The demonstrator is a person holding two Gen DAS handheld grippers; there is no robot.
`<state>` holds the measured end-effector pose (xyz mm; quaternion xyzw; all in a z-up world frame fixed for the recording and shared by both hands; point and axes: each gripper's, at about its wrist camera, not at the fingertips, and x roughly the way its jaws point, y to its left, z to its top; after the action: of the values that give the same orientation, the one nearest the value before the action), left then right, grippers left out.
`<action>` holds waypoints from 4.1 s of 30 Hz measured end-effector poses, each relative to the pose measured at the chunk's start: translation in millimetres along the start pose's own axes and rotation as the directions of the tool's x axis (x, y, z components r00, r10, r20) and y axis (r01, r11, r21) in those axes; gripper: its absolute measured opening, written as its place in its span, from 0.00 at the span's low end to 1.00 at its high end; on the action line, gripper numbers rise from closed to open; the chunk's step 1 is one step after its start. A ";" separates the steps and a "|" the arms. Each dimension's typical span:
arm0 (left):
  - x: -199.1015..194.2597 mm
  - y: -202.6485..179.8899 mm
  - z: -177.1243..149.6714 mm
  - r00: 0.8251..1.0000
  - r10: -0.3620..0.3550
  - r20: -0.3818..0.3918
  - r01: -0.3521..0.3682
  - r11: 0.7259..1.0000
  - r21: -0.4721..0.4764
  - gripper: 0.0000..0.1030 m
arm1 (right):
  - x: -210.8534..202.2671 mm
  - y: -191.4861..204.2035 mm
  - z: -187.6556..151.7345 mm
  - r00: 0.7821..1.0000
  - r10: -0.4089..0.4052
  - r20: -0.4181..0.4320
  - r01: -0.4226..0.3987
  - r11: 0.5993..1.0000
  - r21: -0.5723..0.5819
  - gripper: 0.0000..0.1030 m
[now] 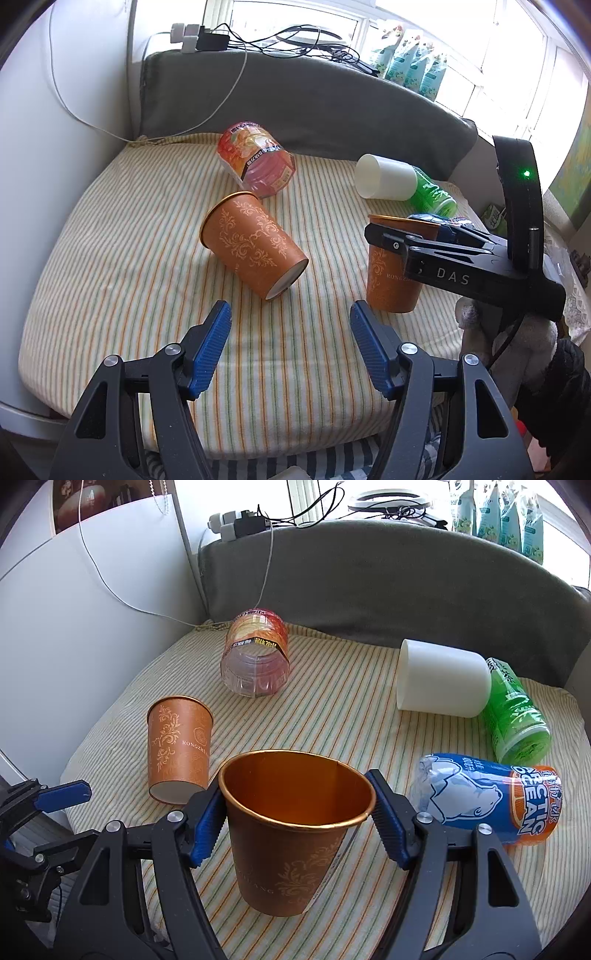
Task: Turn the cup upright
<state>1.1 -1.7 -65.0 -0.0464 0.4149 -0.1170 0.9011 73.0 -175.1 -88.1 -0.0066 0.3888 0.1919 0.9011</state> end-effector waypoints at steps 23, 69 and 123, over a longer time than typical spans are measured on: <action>2.6 -5.0 1.8 1.000 0.007 0.000 -0.007 1.000 -0.002 0.65 | -1.0 10.2 -11.1 0.989 -0.084 0.125 0.094 0.993 -0.077 0.72; -69.5 -48.4 -23.9 0.934 0.081 0.348 -0.123 0.987 0.101 0.76 | -164.8 4.7 -77.6 0.922 -0.176 0.345 0.147 0.983 0.108 0.98; -100.6 -66.0 -42.6 0.881 0.096 0.463 -0.157 0.983 0.096 0.82 | -209.0 1.8 -103.3 0.866 -0.271 0.421 0.213 0.960 0.180 1.00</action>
<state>-105.8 -40.0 -6.7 0.0138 0.1854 -0.0705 0.9800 -130.2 -261.2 -12.9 0.0457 0.1820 0.0485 0.9810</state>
